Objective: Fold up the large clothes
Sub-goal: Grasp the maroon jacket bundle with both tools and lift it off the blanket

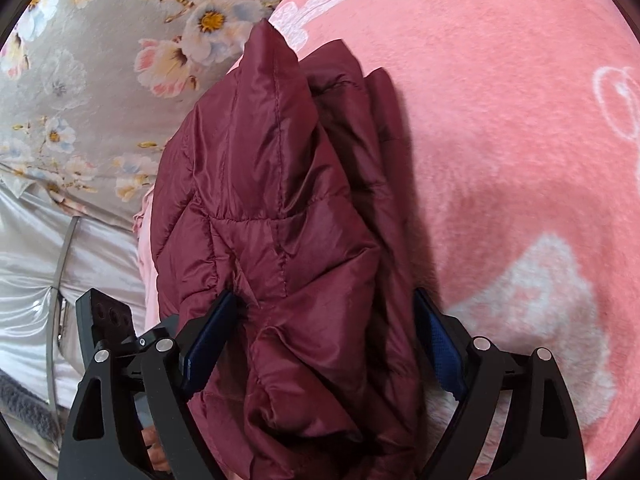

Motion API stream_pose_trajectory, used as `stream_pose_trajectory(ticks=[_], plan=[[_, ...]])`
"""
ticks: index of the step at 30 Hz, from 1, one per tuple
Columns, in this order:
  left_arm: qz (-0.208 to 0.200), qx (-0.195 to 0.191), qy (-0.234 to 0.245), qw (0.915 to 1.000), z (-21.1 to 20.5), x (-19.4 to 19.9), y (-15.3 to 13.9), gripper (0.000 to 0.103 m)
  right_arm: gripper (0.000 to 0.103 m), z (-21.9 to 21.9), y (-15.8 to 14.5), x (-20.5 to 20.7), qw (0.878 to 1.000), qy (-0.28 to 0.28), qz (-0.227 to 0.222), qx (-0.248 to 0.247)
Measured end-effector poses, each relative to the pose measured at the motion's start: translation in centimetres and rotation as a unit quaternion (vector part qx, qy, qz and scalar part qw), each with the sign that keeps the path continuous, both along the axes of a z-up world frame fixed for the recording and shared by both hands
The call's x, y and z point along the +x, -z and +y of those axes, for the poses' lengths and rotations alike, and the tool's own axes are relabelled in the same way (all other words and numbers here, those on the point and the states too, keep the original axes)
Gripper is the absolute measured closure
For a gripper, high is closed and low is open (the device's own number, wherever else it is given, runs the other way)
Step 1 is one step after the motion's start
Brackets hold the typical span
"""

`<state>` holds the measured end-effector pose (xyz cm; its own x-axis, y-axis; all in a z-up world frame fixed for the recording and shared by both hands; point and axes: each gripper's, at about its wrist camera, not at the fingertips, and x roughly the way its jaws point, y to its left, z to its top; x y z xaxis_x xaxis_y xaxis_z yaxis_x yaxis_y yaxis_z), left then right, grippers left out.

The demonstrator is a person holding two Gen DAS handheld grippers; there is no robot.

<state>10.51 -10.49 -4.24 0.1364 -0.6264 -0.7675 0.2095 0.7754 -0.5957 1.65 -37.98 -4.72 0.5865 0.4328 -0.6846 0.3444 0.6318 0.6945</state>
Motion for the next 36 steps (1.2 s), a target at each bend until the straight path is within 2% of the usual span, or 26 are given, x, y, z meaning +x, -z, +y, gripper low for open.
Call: stream_pose_trajectory(ticks=[2, 4, 5, 6, 7, 8, 10, 14, 18, 24, 28, 36], plan=[[-0.008, 0.008, 0.006, 0.9999, -0.6, 0.1, -0.3, 0.005, 0.019, 0.3, 0.0, 0.2, 1.000, -0.010, -0.003, 0.000], [-0.025, 0.023, 0.011, 0.9994, -1.1, -0.3, -0.9, 0.006, 0.036, 0.7, -0.2, 0.5, 1.000, -0.021, -0.009, 0.006], [-0.033, 0.030, 0.011, 0.9990, -1.2, -0.3, -1.2, 0.009, 0.041, 0.9, -0.5, 0.5, 1.000, -0.024, -0.012, -0.001], [-0.050, 0.044, 0.015, 0.9977, -1.5, -0.7, -1.8, 0.012, 0.050, 1.2, -1.0, 0.5, 0.999, -0.027, -0.015, -0.016], [-0.061, 0.052, 0.018, 0.9966, -1.6, -0.9, -2.3, 0.020, 0.060, 1.3, -1.4, 0.6, 0.999, -0.028, -0.018, -0.028], [-0.078, 0.062, 0.024, 0.9948, -1.9, -1.2, -3.1, 0.028, 0.062, 1.5, -2.0, 0.5, 0.999, -0.029, -0.024, -0.040], [-0.098, 0.069, 0.033, 0.9922, -2.2, -1.8, -4.4, 0.039, 0.072, 1.9, -3.3, 0.1, 0.997, -0.029, -0.036, -0.062], [-0.158, 0.073, 0.059, 0.9830, -3.1, -3.6, -7.9, 0.057, 0.077, 3.1, -6.7, -0.9, 0.990, -0.023, -0.065, -0.123], [-0.217, 0.072, 0.077, 0.9705, -3.8, -4.9, -11.2, 0.059, 0.077, 3.6, -10.5, -2.2, 0.980, 0.000, -0.107, -0.168], [-0.315, 0.052, 0.093, 0.9430, -4.8, -7.1, -17.0, 0.059, 0.077, 3.6, -16.8, -5.0, 0.959, 0.041, -0.184, -0.213], [-0.376, 0.032, 0.097, 0.9210, -5.1, -8.6, -20.9, 0.059, 0.077, 4.5, -21.3, -6.4, 0.935, 0.060, -0.246, -0.247], [-0.496, -0.019, 0.089, 0.8638, -2.1, -10.9, -28.2, 0.058, 0.077, 8.1, -29.8, -7.8, 0.884, 0.070, -0.355, -0.297]])
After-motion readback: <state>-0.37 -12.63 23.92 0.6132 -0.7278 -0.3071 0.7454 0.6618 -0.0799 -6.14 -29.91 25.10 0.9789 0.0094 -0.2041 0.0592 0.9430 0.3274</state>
